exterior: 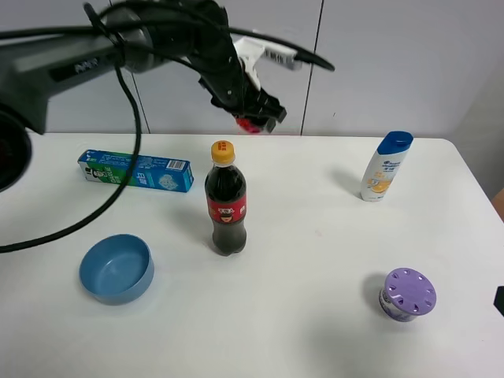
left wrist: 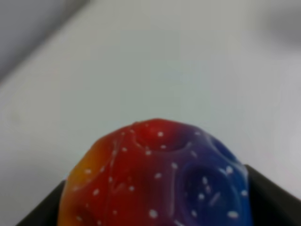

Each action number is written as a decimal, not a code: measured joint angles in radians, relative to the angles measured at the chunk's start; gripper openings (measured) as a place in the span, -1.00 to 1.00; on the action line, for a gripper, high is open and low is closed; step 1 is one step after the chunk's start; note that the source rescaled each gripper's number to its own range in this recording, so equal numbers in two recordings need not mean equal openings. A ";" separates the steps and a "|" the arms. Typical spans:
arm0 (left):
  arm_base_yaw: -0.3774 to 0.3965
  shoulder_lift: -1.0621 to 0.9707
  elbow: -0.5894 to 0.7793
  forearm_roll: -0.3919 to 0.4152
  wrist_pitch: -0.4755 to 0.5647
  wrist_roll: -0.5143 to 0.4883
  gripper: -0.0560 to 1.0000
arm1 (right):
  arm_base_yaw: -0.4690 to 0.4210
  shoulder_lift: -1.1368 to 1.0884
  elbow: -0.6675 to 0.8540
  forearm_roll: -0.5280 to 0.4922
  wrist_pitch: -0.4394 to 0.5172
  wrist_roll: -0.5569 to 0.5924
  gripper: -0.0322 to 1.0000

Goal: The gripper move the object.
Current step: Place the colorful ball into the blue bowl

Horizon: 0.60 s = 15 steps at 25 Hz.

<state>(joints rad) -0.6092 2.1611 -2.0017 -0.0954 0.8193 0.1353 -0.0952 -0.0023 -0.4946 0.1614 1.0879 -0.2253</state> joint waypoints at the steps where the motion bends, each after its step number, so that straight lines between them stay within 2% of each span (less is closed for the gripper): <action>1: -0.013 -0.031 0.000 0.000 0.000 0.008 -0.77 | 0.000 0.000 0.000 0.000 0.000 0.000 1.00; 6: -0.085 -0.167 0.000 0.000 0.018 0.015 -0.77 | 0.000 0.000 0.000 0.000 0.000 0.000 1.00; 11: -0.149 -0.246 0.000 0.035 0.158 -0.002 -0.77 | 0.000 0.000 0.000 0.000 0.000 0.000 1.00; 15: -0.158 -0.285 0.000 0.050 0.259 -0.064 -0.77 | 0.000 0.000 0.000 0.000 0.000 0.000 1.00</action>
<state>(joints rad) -0.7668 1.8766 -2.0017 -0.0452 1.0780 0.0709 -0.0952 -0.0023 -0.4946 0.1614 1.0879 -0.2253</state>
